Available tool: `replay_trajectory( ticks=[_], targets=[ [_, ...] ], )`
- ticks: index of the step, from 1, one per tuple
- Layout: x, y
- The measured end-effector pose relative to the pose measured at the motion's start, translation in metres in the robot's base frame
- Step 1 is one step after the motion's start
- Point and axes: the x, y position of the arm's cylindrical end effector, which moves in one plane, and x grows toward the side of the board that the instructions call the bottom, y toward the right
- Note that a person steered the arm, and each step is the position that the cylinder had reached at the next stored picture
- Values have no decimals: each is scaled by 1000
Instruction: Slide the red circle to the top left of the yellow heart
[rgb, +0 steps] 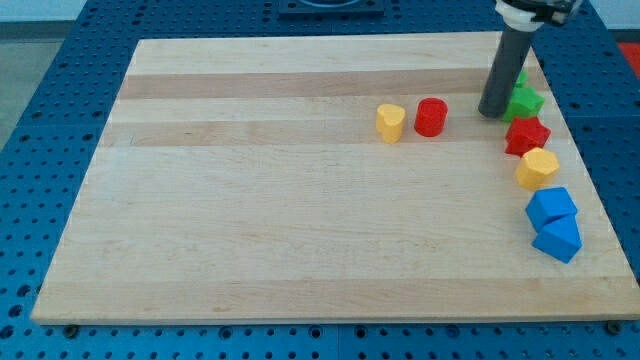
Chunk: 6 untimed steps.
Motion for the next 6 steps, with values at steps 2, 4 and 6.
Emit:
replay_trajectory(
  ticks=[2,4,6],
  targets=[
    [32,-26],
    [17,-56],
    [-15,-77]
  ],
)
